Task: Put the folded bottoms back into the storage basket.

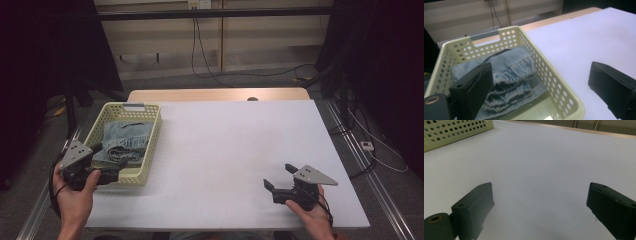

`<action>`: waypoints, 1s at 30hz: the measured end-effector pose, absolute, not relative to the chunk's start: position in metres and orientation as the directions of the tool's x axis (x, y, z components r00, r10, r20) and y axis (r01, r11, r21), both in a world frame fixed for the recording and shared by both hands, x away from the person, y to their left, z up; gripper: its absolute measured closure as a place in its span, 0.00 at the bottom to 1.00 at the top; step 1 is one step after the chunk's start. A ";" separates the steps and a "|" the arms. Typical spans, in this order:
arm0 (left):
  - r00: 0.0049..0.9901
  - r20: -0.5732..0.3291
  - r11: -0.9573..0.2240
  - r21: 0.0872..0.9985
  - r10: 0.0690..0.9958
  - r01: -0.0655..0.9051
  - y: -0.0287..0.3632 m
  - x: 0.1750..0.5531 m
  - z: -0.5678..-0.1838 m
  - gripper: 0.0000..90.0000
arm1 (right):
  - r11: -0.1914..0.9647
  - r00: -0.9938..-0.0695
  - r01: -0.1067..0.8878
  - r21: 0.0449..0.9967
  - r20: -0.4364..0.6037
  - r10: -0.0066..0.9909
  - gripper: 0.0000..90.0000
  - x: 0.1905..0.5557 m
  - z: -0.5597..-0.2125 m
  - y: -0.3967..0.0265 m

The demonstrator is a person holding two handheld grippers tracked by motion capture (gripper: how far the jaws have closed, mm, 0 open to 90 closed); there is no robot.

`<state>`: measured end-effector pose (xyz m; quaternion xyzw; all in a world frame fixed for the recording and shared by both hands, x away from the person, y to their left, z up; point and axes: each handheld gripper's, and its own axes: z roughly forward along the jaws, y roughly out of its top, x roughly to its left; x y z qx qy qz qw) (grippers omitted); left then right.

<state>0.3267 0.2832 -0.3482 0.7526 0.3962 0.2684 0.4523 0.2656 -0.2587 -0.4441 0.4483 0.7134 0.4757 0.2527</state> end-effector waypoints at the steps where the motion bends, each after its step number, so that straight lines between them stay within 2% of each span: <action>1: 0.538 0.047 -0.277 0.892 0.842 0.356 0.281 0.328 -0.348 0.07 | 0.145 -0.470 0.399 0.905 0.066 0.880 0.08 0.266 -0.444 -0.259; 7: 0.579 0.093 -0.339 0.880 0.810 0.333 0.261 0.333 -0.343 0.07 | 0.144 -0.469 0.400 0.905 0.067 0.880 0.08 0.266 -0.444 -0.259; 30: 0.680 0.062 -0.345 0.893 0.730 0.289 0.198 0.349 -0.340 0.08 | 0.148 -0.474 0.398 0.905 0.065 0.878 0.08 0.265 -0.444 -0.259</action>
